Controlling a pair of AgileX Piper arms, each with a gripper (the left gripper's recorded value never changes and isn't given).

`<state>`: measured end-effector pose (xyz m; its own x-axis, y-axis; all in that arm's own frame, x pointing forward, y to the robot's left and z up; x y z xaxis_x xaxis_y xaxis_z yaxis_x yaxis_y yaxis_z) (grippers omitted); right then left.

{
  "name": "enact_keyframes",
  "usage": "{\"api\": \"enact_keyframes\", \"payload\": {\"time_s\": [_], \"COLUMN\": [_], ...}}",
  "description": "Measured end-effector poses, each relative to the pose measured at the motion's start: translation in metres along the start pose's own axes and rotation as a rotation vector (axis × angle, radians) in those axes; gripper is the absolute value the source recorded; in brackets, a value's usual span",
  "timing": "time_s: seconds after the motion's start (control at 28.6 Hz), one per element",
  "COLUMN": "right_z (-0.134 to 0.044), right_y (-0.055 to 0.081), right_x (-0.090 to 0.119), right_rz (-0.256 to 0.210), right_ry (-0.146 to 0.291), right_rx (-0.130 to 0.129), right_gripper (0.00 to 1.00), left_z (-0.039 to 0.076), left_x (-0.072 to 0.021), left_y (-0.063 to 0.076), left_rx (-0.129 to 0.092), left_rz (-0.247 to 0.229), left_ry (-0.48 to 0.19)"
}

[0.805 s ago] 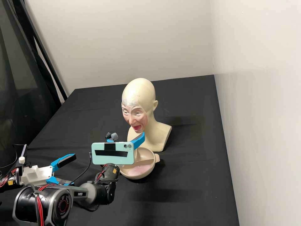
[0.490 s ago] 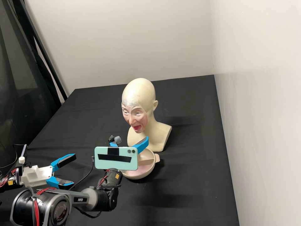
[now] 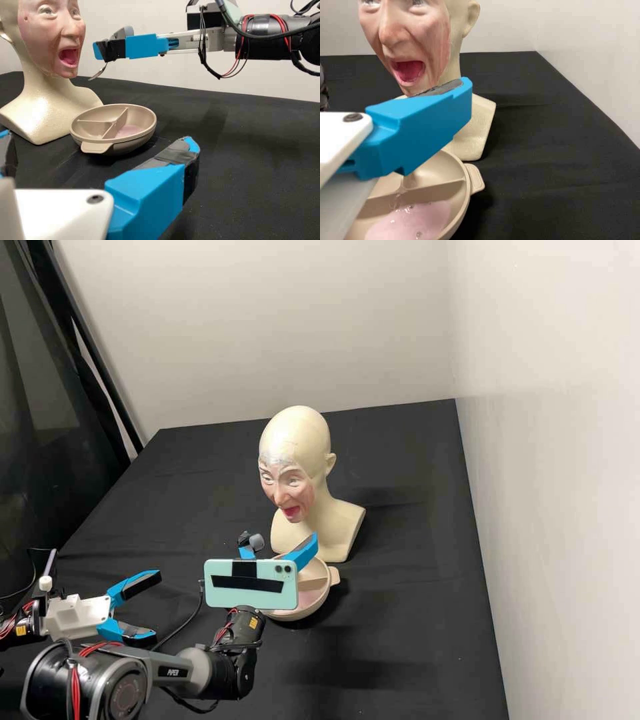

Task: Feed the grandma with a spoon

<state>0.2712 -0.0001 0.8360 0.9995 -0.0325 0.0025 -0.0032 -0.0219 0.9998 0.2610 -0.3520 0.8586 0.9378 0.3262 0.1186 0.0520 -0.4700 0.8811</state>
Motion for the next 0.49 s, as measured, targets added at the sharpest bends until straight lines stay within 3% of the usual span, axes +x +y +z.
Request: {"api": "enact_keyframes", "payload": {"time_s": [0.24,0.49], "right_z": [0.009,0.019], "right_y": [-0.003,-0.013], "right_x": [-0.003,-0.006], "right_rz": [0.002,-0.036], "right_ry": [-0.017,-0.056], "right_rx": [0.006,0.003], "right_gripper": [0.0,0.0], "left_z": [0.0,0.0], "left_x": [-0.0018,-0.0018], "left_y": [-0.002,-0.002], "left_rx": [-0.002,0.0], "left_rz": [-0.009,-0.01], "left_ry": [0.002,-0.001]}}
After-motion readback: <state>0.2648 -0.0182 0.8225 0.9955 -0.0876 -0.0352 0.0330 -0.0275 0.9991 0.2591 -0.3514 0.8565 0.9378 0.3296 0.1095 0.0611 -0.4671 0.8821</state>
